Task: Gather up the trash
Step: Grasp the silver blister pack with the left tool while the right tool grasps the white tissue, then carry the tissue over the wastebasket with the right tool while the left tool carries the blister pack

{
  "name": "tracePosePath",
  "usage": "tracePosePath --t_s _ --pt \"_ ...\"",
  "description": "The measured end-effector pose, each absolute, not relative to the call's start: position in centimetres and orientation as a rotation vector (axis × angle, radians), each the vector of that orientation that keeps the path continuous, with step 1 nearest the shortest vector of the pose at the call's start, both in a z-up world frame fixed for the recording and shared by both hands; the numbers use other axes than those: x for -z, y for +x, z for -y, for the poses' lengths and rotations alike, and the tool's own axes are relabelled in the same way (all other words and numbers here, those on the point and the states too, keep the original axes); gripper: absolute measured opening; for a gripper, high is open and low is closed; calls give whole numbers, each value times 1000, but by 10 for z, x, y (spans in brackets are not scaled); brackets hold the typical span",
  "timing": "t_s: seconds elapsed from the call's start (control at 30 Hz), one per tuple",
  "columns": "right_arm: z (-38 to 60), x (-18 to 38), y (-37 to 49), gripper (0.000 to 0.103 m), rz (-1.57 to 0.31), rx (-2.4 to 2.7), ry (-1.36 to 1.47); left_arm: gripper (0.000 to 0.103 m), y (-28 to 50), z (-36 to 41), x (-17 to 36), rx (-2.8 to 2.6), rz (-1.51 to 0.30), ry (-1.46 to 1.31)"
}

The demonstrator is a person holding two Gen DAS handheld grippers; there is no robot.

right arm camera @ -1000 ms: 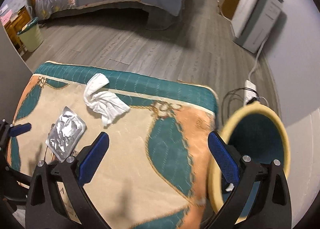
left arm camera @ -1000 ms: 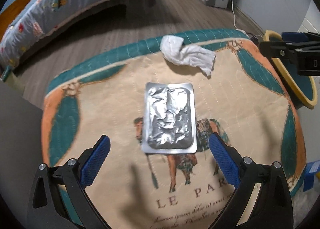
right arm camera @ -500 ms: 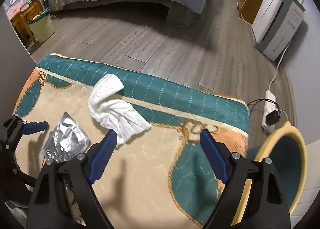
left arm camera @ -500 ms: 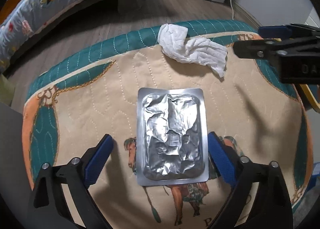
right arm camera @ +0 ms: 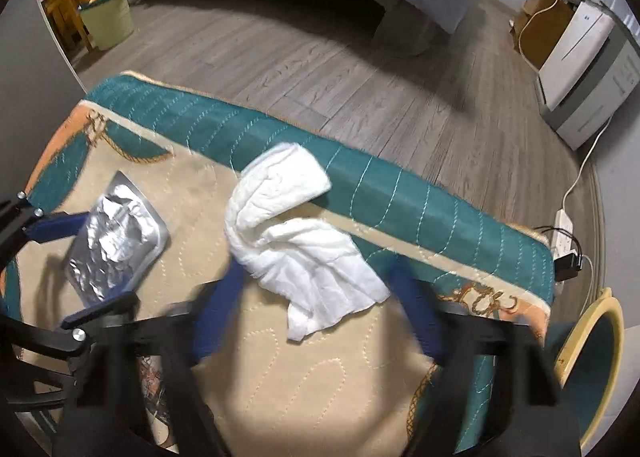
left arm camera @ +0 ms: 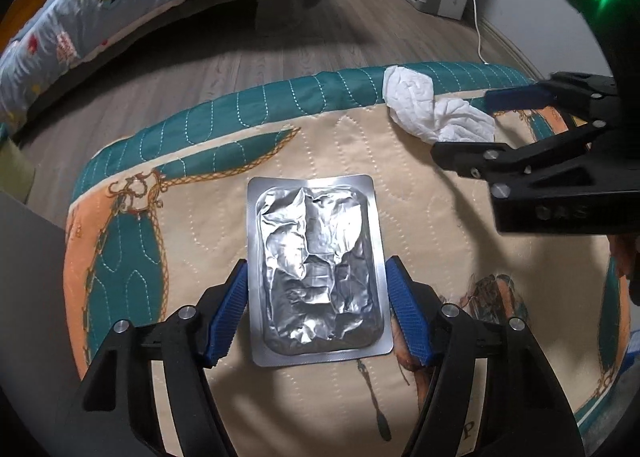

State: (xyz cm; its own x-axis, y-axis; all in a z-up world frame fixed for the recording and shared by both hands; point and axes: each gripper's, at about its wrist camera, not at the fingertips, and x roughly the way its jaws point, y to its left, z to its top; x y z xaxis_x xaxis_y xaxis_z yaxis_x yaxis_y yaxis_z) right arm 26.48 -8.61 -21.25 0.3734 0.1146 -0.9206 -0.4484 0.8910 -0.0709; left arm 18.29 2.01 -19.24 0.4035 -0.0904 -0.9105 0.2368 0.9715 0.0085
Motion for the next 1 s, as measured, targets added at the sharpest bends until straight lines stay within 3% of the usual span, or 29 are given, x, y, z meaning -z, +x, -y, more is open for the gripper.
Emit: tracePosePath --t_s 0.07,0.1,0.2,1.0 --pt "88 213 266 28 -1143 -365 -321 69 183 -21 193 207 -1139 147" --pt "90 211 267 11 -1145 -364 -313 69 183 -21 193 205 -1140 147" --pt "99 207 266 8 -1164 -359 -274 69 184 -18 191 198 -1148 143" --pt "205 114 226 7 -1040 -242 -143 68 156 58 133 265 -1005 203"
